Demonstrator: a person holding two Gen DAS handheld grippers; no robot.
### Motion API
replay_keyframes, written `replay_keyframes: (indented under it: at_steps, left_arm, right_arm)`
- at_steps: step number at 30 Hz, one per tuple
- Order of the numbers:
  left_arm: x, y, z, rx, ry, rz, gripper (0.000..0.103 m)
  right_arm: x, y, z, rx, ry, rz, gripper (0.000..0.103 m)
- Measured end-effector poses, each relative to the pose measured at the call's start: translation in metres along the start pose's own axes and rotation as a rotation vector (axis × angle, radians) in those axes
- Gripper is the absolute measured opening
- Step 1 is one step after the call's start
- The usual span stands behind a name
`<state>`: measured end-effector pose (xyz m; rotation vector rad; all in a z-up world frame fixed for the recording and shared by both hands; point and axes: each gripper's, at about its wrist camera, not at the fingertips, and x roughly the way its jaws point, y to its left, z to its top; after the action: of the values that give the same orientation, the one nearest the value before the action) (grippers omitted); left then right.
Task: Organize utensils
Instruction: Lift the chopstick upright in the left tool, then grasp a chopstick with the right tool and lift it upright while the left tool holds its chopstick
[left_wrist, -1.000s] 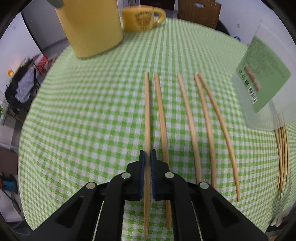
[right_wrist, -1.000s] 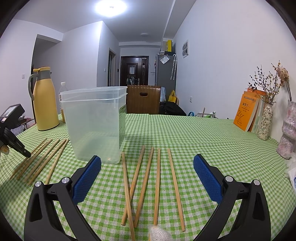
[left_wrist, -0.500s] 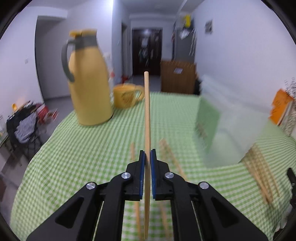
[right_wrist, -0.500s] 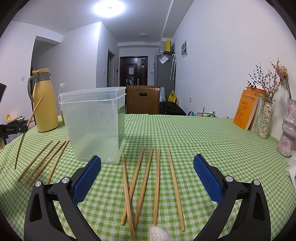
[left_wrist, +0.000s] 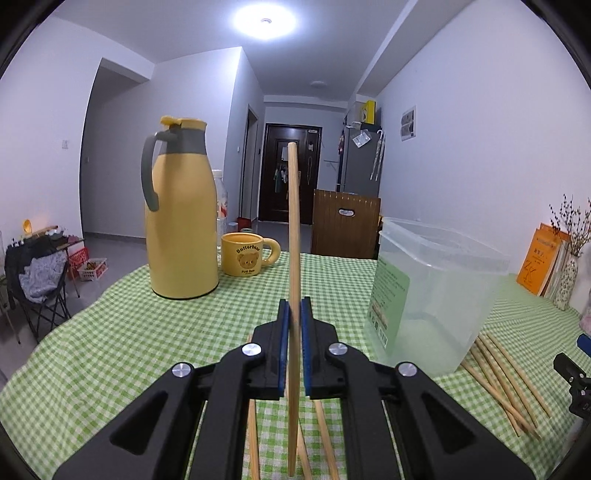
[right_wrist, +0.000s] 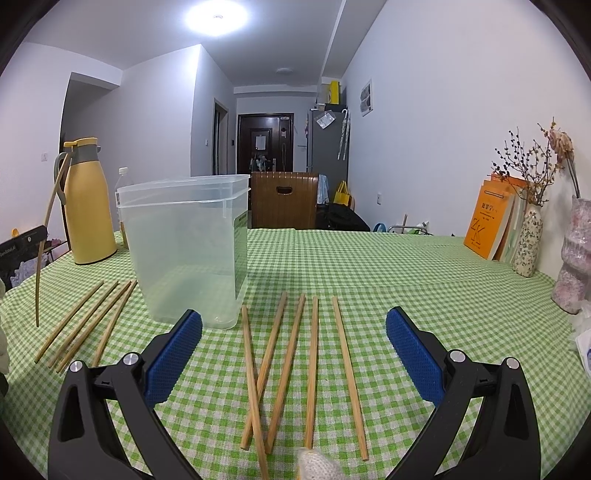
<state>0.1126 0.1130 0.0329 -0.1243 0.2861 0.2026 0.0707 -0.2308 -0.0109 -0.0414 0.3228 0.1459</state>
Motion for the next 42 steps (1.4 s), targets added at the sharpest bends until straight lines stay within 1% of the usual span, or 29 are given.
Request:
replay_keyframes:
  at_steps: [7,12,14,17,20,22,23,24,25,26,29,31,32,34,37,42]
  left_arm:
    - [0.004,0.005,-0.007,0.009,-0.007,-0.005,0.004]
    - [0.001,0.001,-0.009,0.018,-0.014,-0.022,0.004]
    - [-0.001,0.001,-0.009,0.022,-0.023,-0.030,0.004]
    - [-0.004,0.000,-0.010,0.029,-0.034,-0.034,0.004]
    - [-0.005,0.000,-0.010,0.028,-0.037,-0.037,0.004]
    - [-0.005,0.000,-0.010,0.029,-0.037,-0.034,0.004]
    - [-0.006,0.000,-0.011,0.029,-0.038,-0.032,0.004]
    - [-0.006,0.000,-0.011,0.029,-0.039,-0.033,0.004]
    - [-0.006,0.000,-0.011,0.029,-0.040,-0.033,0.004]
    - [-0.007,-0.001,-0.011,0.029,-0.042,-0.034,0.004]
    - [-0.008,-0.002,-0.011,0.030,-0.046,-0.037,0.004]
    - [-0.009,-0.002,-0.010,0.028,-0.046,-0.042,0.004]
    - [-0.009,-0.001,-0.010,0.028,-0.047,-0.042,0.004]
    - [-0.010,-0.001,-0.010,0.026,-0.049,-0.045,0.004]
    - [-0.010,-0.001,-0.009,0.024,-0.050,-0.049,0.004]
    - [-0.012,0.000,-0.009,0.025,-0.057,-0.056,0.004]
  right_arm:
    - [0.004,-0.002,0.002,-0.007,0.031,-0.014,0.096]
    - [0.002,-0.013,0.014,-0.025,0.054,-0.031,0.096]
    - [0.007,-0.020,0.019,-0.042,0.097,-0.029,0.096]
    - [0.023,-0.032,0.027,-0.059,0.194,-0.013,0.096]
    - [0.045,-0.041,0.029,-0.056,0.313,0.061,0.096]
    - [0.060,-0.044,0.028,-0.054,0.389,0.089,0.094]
    - [0.066,-0.044,0.028,-0.056,0.418,0.101,0.091]
    - [0.075,-0.045,0.027,-0.059,0.460,0.109,0.078]
    - [0.084,-0.045,0.027,-0.060,0.506,0.113,0.060]
    - [0.093,-0.045,0.026,-0.055,0.550,0.124,0.057]
    - [0.116,-0.046,0.024,-0.068,0.653,0.117,0.054]
    - [0.128,-0.050,0.022,-0.058,0.706,0.112,0.041]
    - [0.136,-0.052,0.020,-0.041,0.742,0.112,0.038]
    - [0.145,-0.055,0.018,-0.023,0.785,0.106,0.029]
    - [0.158,-0.059,0.011,-0.004,0.864,0.096,0.019]
    - [0.170,-0.055,0.003,-0.022,0.926,0.083,0.015]
